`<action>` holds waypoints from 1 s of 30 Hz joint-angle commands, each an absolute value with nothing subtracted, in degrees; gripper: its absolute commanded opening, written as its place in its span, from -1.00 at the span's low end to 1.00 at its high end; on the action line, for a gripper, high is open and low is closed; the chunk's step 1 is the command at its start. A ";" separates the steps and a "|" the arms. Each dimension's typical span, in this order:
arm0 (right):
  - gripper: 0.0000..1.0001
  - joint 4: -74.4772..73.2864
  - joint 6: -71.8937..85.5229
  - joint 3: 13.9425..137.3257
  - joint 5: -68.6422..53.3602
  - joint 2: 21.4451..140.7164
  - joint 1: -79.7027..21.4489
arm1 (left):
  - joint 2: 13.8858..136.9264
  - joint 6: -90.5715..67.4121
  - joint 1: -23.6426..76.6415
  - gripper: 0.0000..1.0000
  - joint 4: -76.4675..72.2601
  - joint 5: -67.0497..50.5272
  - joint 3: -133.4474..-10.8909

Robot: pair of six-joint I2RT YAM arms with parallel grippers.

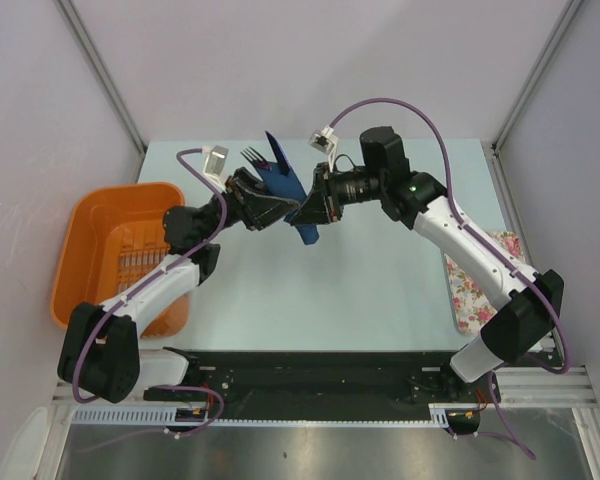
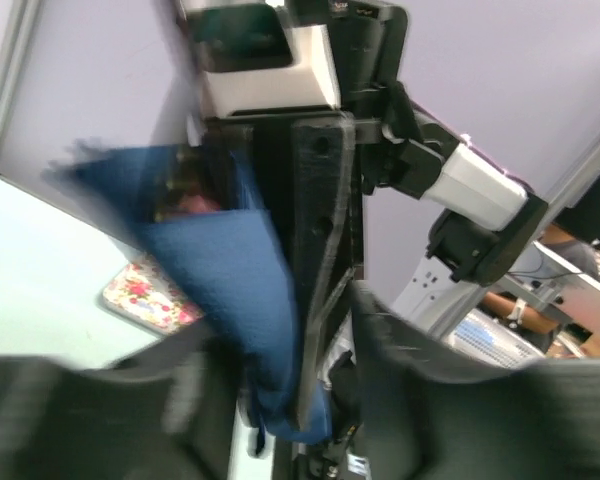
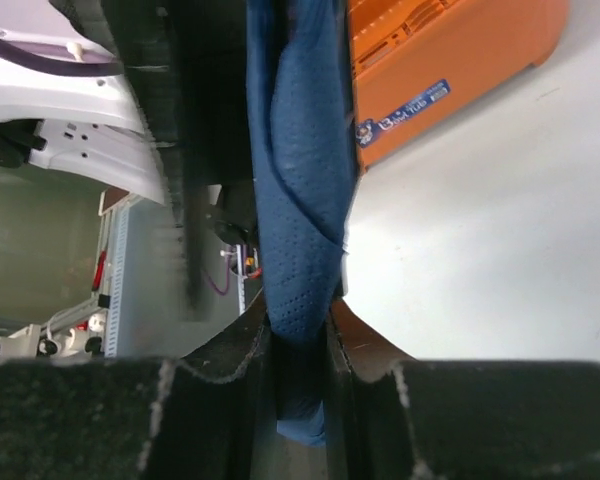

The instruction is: Place the utensils on the paper napkin and roll it up

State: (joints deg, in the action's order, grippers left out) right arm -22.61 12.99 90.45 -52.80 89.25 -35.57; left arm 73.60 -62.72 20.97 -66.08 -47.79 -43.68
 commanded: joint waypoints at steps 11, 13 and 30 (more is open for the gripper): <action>-1.00 -30.57 5.55 84.91 -48.43 82.45 -24.27 | 69.09 -51.69 20.21 0.61 -59.53 -49.48 -40.44; -1.00 -34.86 2.13 81.94 -47.99 81.31 -18.24 | 67.94 -48.97 20.13 0.60 -58.01 -50.01 -39.99; -1.00 -78.56 -43.41 73.22 -42.01 87.89 31.52 | 65.21 -38.24 20.22 0.57 -50.54 -53.96 -39.64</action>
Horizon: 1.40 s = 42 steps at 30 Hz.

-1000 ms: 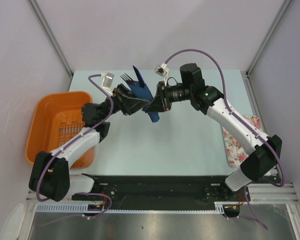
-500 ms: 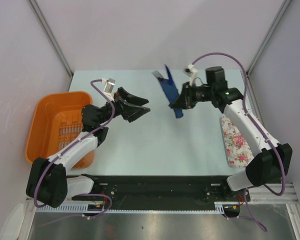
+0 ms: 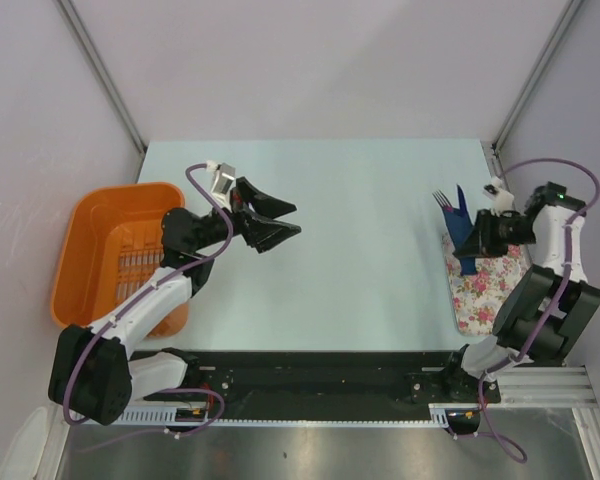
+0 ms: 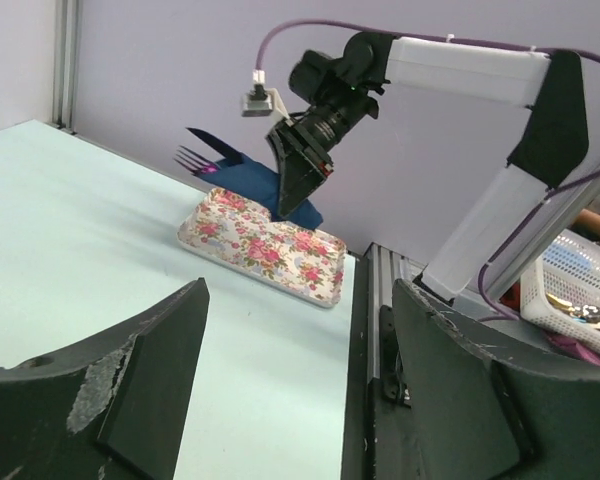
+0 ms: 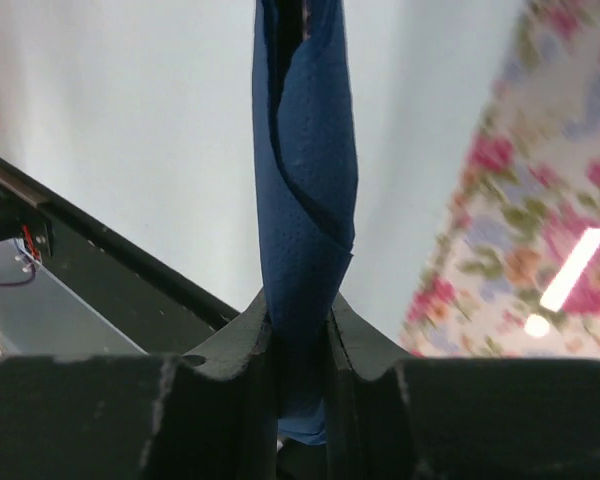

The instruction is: Place the utensils on the paper napkin and roll it up

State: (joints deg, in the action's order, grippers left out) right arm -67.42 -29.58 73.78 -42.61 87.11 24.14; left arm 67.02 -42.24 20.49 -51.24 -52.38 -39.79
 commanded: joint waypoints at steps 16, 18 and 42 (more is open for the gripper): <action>-1.00 -70.05 -42.45 65.74 -39.81 102.12 39.81 | 67.32 -38.32 20.21 0.57 -50.71 -54.32 -40.52; -1.00 -68.91 -42.45 65.92 -40.34 103.79 40.25 | 67.32 -38.06 20.21 0.57 -50.10 -54.23 -40.52; -0.46 -63.99 -41.05 66.80 -34.98 116.90 40.17 | 70.14 -37.18 20.21 0.53 -47.90 -54.93 -43.24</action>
